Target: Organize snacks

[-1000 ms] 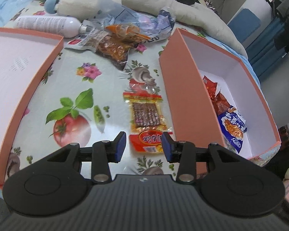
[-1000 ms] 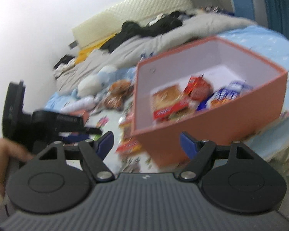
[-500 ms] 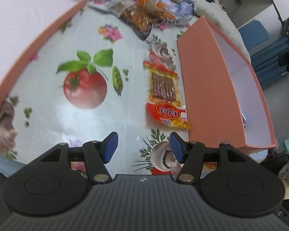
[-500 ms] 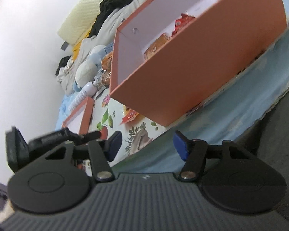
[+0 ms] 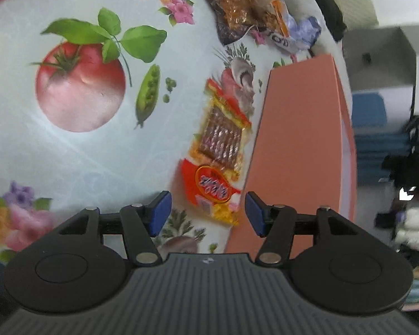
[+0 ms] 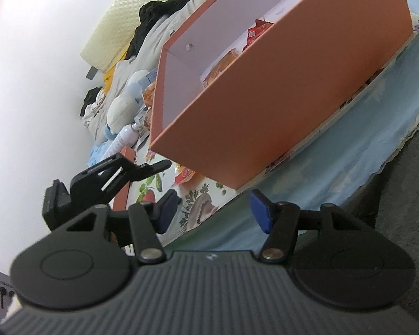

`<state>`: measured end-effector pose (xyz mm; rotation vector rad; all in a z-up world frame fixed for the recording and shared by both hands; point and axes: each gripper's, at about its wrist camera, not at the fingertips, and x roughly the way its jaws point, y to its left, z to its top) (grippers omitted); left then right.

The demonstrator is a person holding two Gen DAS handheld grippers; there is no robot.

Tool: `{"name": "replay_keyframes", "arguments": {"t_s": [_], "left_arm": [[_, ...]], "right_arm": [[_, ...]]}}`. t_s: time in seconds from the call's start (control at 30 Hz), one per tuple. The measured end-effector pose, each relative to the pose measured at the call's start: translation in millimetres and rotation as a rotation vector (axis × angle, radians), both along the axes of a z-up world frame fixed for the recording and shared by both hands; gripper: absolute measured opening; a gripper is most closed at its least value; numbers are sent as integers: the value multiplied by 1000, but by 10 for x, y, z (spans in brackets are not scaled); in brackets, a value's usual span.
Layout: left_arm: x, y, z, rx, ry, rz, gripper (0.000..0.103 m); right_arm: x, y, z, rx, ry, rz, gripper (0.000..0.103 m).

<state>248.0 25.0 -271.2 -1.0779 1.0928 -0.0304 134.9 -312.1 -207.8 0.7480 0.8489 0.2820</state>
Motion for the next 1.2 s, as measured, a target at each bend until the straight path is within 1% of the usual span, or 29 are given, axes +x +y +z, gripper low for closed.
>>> {"name": "replay_keyframes", "arguments": {"t_s": [0.1,0.2,0.23,0.33,0.37,0.4,0.43,0.5,0.57,0.6,0.73,0.8,1.1,1.2], "left_arm": [[67,-24,-12,0,13,37,63],[112,-39,-16,1,44,104,61],[142,-54,-12,8,54,111,61],[241,-124,38,72,83,103,52],[253,-141,47,85,83,101,48],[276,-167,52,97,77,92,43],[301,-203,55,125,76,74,37],[327,-251,60,173,83,58,16],[337,-251,34,185,87,57,5],[327,-242,18,188,84,54,3],[286,-227,98,201,40,46,0],[263,-232,180,176,12,41,0],[212,-326,857,149,-151,-14,0],[189,-330,1058,145,-188,-21,0]], "right_arm": [[-4,-6,2,2,-4,0,61],[-1,-15,9,0,-11,6,61],[-3,-23,11,1,-14,6,61],[-1,-60,16,1,-20,4,61],[-4,-74,20,0,-24,5,61],[-14,-85,32,-1,-34,9,61],[-23,-87,49,-6,-43,11,61],[-36,-95,82,-19,-63,14,61],[-49,-97,121,-26,-88,18,61],[-57,-100,138,-30,-100,19,61],[-65,-102,208,-71,-139,21,61],[-52,-115,227,-89,-149,17,61],[46,-158,394,-184,-201,-12,61],[81,-196,445,-202,-211,-25,61]]}}
